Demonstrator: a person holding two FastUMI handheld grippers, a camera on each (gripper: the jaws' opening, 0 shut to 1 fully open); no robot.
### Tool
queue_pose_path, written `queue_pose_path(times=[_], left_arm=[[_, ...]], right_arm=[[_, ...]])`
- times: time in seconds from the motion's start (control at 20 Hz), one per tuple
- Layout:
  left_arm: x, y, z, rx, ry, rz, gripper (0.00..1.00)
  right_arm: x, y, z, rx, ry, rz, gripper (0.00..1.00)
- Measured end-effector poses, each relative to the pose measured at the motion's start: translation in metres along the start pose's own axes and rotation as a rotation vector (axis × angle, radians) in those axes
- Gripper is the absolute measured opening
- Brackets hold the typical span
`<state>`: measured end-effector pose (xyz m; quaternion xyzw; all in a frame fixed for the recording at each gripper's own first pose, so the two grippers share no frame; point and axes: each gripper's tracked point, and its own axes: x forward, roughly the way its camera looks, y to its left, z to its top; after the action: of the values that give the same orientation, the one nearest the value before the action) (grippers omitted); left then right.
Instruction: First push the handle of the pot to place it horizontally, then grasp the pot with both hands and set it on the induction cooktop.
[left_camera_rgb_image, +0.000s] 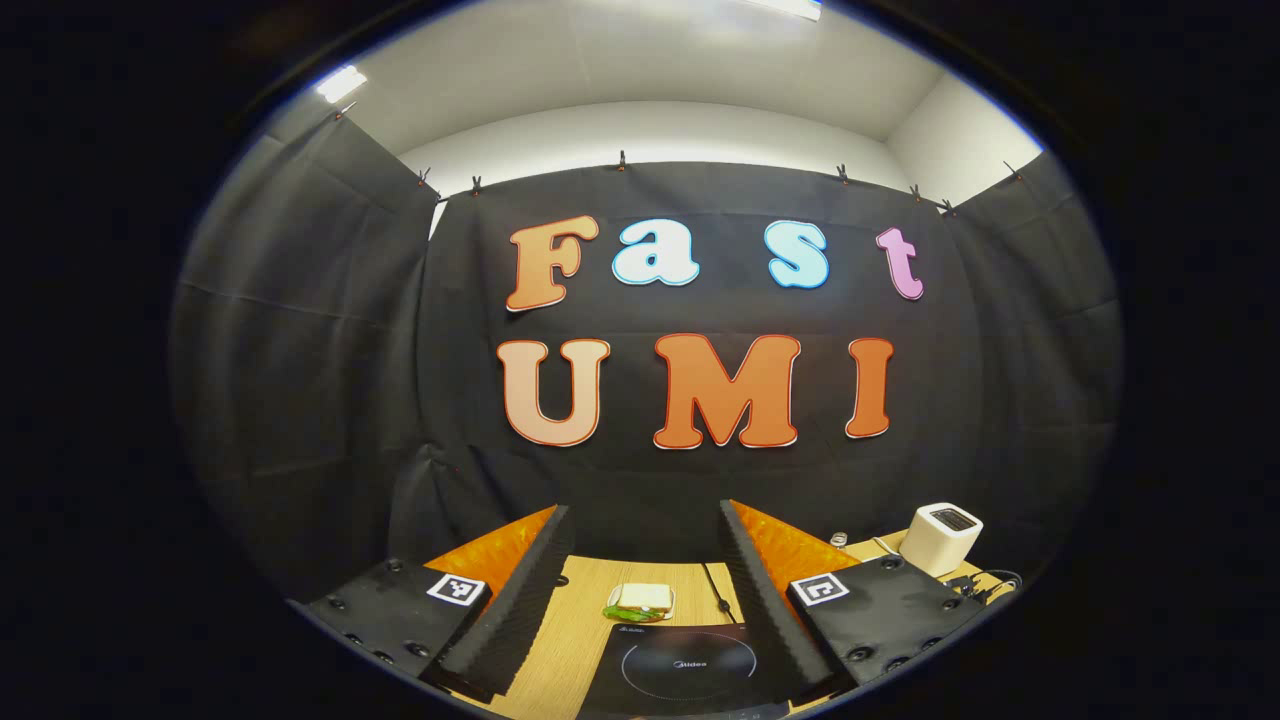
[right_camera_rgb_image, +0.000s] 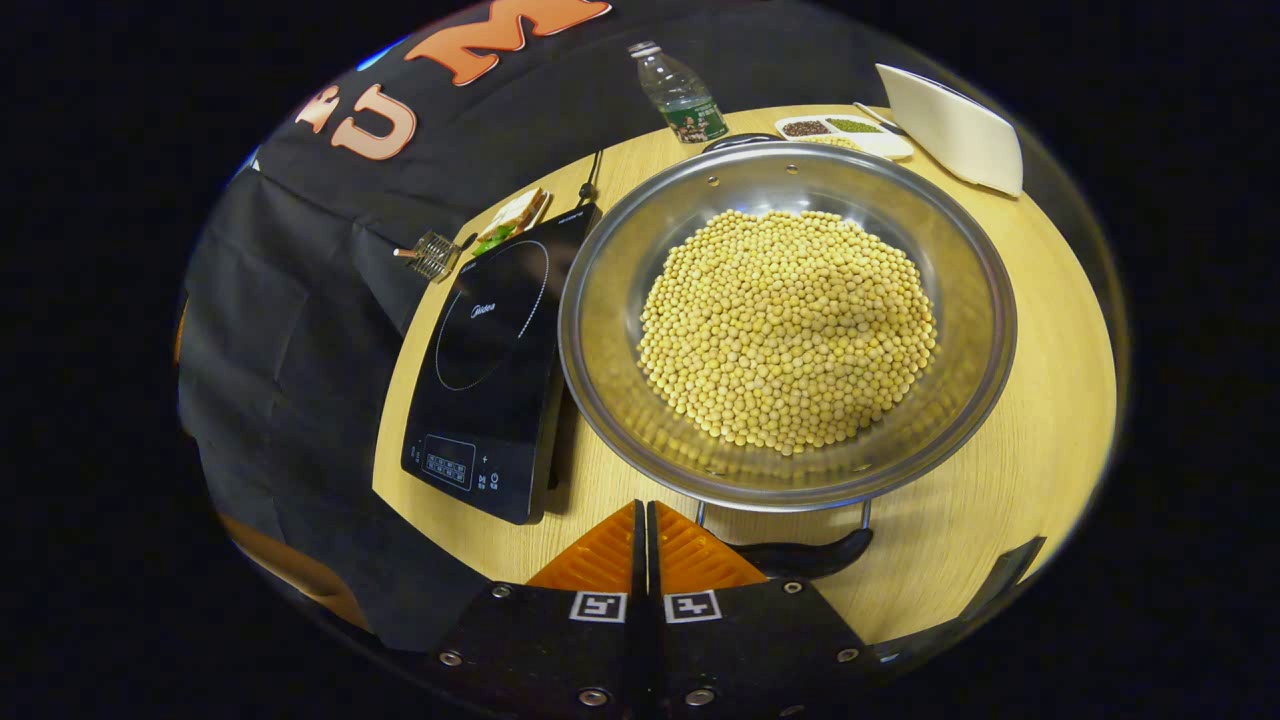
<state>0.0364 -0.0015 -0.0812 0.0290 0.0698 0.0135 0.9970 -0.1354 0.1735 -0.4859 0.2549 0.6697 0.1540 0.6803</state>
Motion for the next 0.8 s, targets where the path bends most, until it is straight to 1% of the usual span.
queue_pose_path(times=[0.15, 0.3, 0.35, 0.55, 0.8], left_arm=[[0.002, -0.004, 0.0, 0.001, 0.002, -0.008, 0.94], [0.004, -0.008, -0.002, 0.005, 0.001, -0.012, 0.96], [0.004, -0.009, -0.003, 0.005, 0.003, -0.014, 0.94], [0.008, -0.013, -0.017, 0.0, 0.028, -0.024, 0.94], [0.015, -0.012, -0.03, -0.015, 0.063, -0.026, 0.96]], right_arm=[[-0.001, -0.01, 0.005, 0.026, -0.005, -0.009, 0.0], [-0.005, -0.022, 0.009, 0.056, -0.008, -0.012, 0.0], [-0.005, -0.027, 0.012, 0.068, -0.012, -0.015, 0.0], [-0.009, -0.048, 0.015, 0.117, -0.02, -0.019, 0.0], [-0.013, -0.086, 0.023, 0.16, -0.041, -0.105, 0.0]])
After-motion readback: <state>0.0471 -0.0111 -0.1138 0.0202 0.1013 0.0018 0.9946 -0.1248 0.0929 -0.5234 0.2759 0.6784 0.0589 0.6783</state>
